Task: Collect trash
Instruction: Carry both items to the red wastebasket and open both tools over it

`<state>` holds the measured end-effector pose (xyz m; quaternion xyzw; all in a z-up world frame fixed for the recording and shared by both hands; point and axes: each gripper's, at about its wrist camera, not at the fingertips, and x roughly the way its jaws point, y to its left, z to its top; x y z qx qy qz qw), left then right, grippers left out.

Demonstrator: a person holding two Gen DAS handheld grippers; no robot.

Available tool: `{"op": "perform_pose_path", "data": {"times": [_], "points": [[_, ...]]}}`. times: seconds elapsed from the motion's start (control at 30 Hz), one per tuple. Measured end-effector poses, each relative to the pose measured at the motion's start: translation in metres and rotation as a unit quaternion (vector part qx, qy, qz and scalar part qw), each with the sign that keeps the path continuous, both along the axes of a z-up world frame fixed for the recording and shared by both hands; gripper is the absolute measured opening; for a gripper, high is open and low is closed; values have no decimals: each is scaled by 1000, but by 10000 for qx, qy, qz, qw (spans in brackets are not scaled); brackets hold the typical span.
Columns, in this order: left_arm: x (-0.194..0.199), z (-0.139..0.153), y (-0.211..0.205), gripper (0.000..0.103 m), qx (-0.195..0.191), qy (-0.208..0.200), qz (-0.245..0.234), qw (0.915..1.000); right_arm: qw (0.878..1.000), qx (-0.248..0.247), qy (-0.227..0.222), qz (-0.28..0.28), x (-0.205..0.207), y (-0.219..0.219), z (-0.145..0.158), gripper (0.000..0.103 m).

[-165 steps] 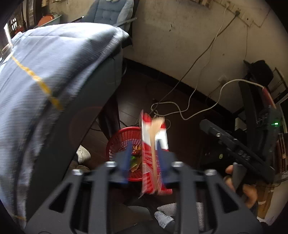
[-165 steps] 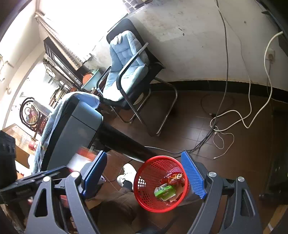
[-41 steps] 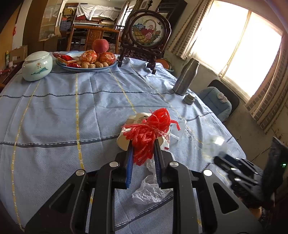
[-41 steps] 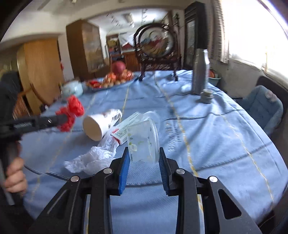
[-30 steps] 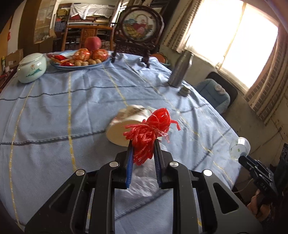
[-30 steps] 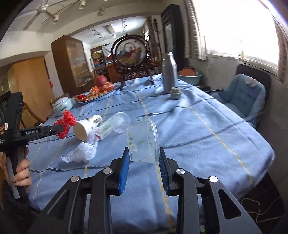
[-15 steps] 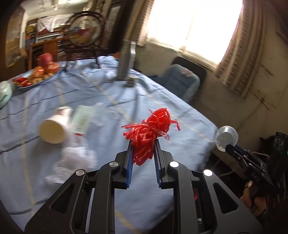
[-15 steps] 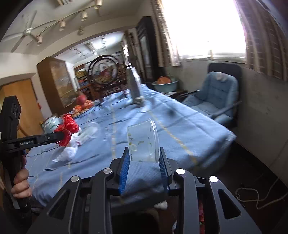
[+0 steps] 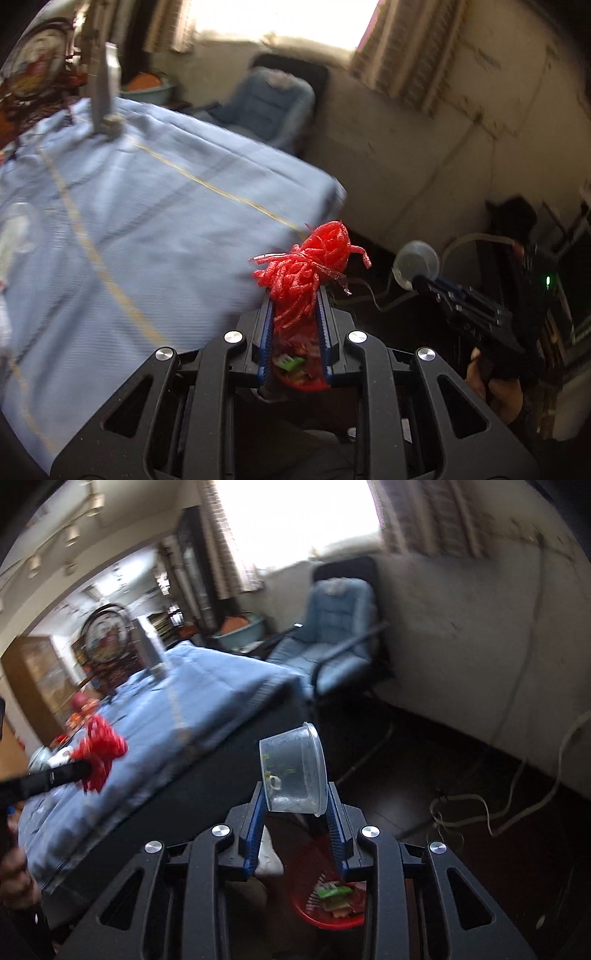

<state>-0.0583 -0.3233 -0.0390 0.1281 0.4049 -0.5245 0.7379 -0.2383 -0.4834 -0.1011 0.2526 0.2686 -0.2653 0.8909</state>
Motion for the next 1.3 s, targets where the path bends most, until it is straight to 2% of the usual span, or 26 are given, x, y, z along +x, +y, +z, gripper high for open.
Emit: {"op": "perform_pose_path", "data": {"times": [0.1,0.27,0.3,0.4,0.43,0.6,0.73,0.93,1.0,1.03,1.07,1.1,1.3], "points": [[-15,-19,-29,25,248,113,-242,9993,9996,217,-60,-192,-12,-18,-12,32],[-32,-53,-70,27,610,274,-587,9960,9991,290,-64,-315,-22,-32,-26,32],[-36,-61,-80,32,714,280,-629,9951,9989,322,-65,-330,-24,-34,-28,32],[-38,-72,-89,58,861,222,-554,9945,9982,459,-55,-377,-28,-41,-39,32],[-38,-74,-90,64,873,210,-523,9946,9981,488,-48,-382,-29,-43,-41,32],[-32,-72,-83,74,822,256,-411,9954,9971,680,60,-322,-30,-47,-60,32],[-26,-57,-71,80,608,273,-280,9974,9953,929,202,-160,-19,-46,-80,32],[-24,-35,-50,85,370,-76,-66,9993,9904,1322,399,65,0,-39,-104,32],[-20,-33,-46,85,327,-74,-6,9994,9898,1351,429,144,5,-37,-106,37],[-19,-31,-47,85,312,-52,18,9995,9899,1345,423,171,7,-35,-106,45],[-19,-31,-49,85,300,-35,41,9995,9900,1350,382,144,8,-34,-105,62],[-16,-30,-46,85,283,-12,81,9996,9904,1340,316,122,7,-33,-103,69],[-7,-26,-37,85,206,37,256,9995,9935,1122,194,37,2,-33,-87,69]]}}
